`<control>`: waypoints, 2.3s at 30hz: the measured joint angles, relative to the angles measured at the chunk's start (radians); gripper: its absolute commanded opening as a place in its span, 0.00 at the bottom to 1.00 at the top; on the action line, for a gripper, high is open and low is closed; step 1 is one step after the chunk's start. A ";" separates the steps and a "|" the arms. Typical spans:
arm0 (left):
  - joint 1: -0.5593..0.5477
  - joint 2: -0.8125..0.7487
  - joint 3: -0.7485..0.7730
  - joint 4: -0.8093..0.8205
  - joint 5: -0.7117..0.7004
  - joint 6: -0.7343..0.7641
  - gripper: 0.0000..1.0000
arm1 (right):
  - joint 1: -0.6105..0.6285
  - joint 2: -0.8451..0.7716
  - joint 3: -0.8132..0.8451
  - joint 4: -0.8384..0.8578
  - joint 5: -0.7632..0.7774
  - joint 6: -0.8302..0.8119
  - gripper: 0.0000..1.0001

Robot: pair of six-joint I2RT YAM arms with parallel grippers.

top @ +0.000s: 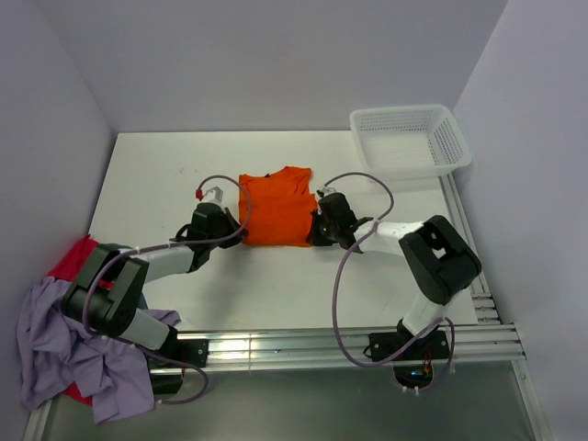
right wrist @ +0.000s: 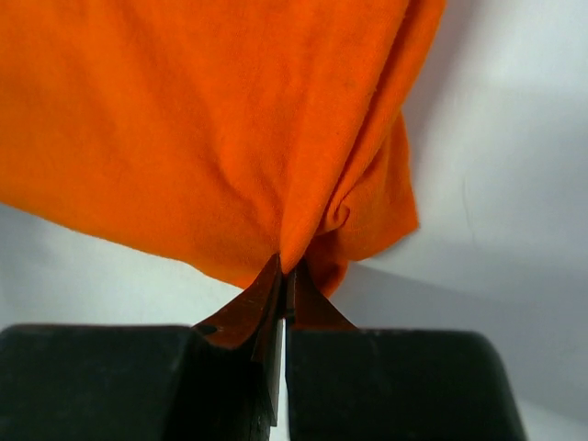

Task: Roll the t-shirts
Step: Roll the tshirt

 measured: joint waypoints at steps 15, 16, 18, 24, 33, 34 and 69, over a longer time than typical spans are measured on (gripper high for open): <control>-0.049 -0.219 -0.189 -0.106 0.003 -0.042 0.01 | 0.238 -0.241 -0.238 -0.029 0.005 0.099 0.02; -0.050 -0.230 -0.189 -0.117 -0.001 -0.042 0.01 | 0.256 -0.248 -0.243 -0.031 0.008 0.107 0.02; -0.050 -0.251 -0.189 -0.141 -0.010 -0.042 0.02 | 0.291 -0.264 -0.246 -0.045 0.026 0.126 0.02; -0.050 -0.282 -0.172 -0.233 -0.026 -0.027 0.08 | 0.342 -0.340 -0.257 -0.071 0.054 0.162 0.31; -0.043 -0.296 -0.044 -0.395 -0.014 0.002 0.50 | 0.368 -0.488 -0.245 -0.222 0.186 0.063 0.46; -0.042 -0.306 -0.037 -0.414 -0.015 -0.002 0.52 | 0.368 -0.496 -0.239 -0.234 0.195 0.047 0.47; 0.019 -0.265 -0.259 -0.124 0.003 -0.349 0.05 | 0.368 -0.425 -0.102 -0.237 0.063 -0.248 0.57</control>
